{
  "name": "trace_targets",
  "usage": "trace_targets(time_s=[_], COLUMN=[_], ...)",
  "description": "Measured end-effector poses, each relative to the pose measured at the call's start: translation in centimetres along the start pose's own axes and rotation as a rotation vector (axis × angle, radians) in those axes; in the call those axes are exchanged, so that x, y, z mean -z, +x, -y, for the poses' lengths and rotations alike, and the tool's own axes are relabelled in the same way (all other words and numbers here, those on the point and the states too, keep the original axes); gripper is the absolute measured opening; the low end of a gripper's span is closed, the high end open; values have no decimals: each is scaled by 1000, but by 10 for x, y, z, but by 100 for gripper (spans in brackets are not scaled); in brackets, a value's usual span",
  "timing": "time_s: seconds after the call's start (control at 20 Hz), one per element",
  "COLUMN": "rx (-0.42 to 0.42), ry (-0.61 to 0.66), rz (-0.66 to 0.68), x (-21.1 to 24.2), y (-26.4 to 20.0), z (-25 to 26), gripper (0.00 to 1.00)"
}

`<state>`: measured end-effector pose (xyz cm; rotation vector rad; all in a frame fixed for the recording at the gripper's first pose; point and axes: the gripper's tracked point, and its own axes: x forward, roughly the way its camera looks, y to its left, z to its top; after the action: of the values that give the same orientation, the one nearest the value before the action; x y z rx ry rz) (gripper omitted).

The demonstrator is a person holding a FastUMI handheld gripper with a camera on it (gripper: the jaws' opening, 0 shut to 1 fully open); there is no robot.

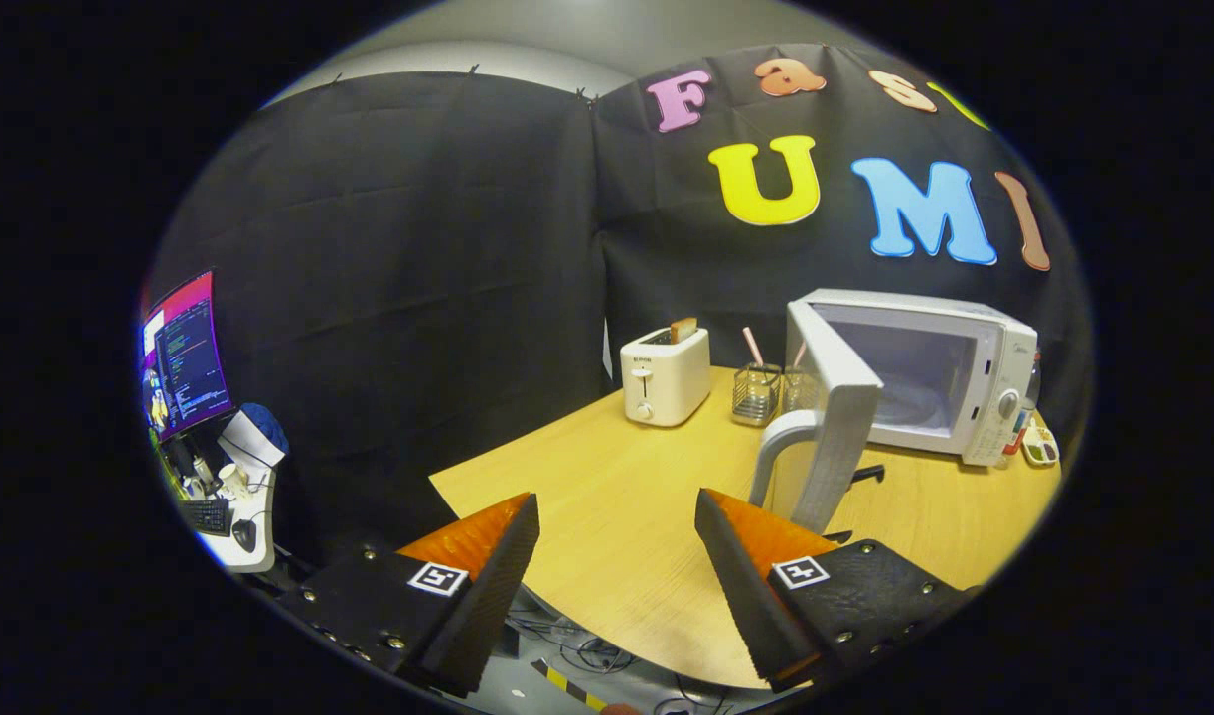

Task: Open the microwave, put the food inside, and close the microwave door.

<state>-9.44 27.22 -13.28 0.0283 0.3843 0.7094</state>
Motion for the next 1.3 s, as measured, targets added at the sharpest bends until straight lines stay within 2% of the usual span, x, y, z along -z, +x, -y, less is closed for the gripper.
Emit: trace_targets(time_s=[0.2, 0.45, 0.7, 1.05, 1.3], rx=[75, 241, 357, 477, 507], ry=[-3, 6, 60, 100, 131], rz=[94, 149, 69, -129, -260], x=[-33, -46, -7, 80, 127], y=[-36, -68, -79, -77, -74], z=[31, 98, 146, 193, 214], gripper=[96, 96, 96, 96, 96])
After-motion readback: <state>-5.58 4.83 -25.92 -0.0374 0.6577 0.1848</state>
